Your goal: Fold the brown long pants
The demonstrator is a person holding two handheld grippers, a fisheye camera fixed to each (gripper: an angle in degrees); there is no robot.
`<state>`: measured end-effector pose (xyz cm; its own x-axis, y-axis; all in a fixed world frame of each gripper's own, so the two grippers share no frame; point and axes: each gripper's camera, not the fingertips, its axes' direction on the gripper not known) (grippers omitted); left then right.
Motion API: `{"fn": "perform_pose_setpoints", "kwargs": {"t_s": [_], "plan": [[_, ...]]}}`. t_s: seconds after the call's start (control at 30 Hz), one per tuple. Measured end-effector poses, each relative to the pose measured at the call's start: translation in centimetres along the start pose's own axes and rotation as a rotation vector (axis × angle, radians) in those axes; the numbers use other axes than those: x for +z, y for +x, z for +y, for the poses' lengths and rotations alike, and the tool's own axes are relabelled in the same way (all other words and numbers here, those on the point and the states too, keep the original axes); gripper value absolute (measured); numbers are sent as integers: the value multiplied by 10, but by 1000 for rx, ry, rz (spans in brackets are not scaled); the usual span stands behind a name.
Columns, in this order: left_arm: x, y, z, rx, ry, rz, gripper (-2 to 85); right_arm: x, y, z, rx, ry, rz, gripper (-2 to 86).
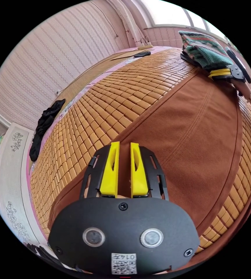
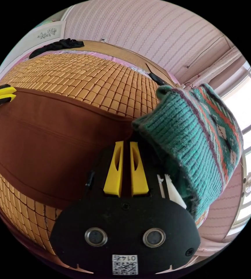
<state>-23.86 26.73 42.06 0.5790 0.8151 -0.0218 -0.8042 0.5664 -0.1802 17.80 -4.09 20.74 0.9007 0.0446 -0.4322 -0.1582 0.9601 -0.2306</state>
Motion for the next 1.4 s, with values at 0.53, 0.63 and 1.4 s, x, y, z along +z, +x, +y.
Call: {"fn": "perform_pose_setpoints", "kwargs": {"t_s": [0.53,0.63,1.4], "plan": [[-304,76,329,-23,263,142,98,-174,60,298,210,201,-969,198],[-295,95,369,-164,224,146,115,-185,41,319,199,264,-823,183],[-337,53,385,-337,279,85,-3,-212,50,366,304,359,-626,3]]}}
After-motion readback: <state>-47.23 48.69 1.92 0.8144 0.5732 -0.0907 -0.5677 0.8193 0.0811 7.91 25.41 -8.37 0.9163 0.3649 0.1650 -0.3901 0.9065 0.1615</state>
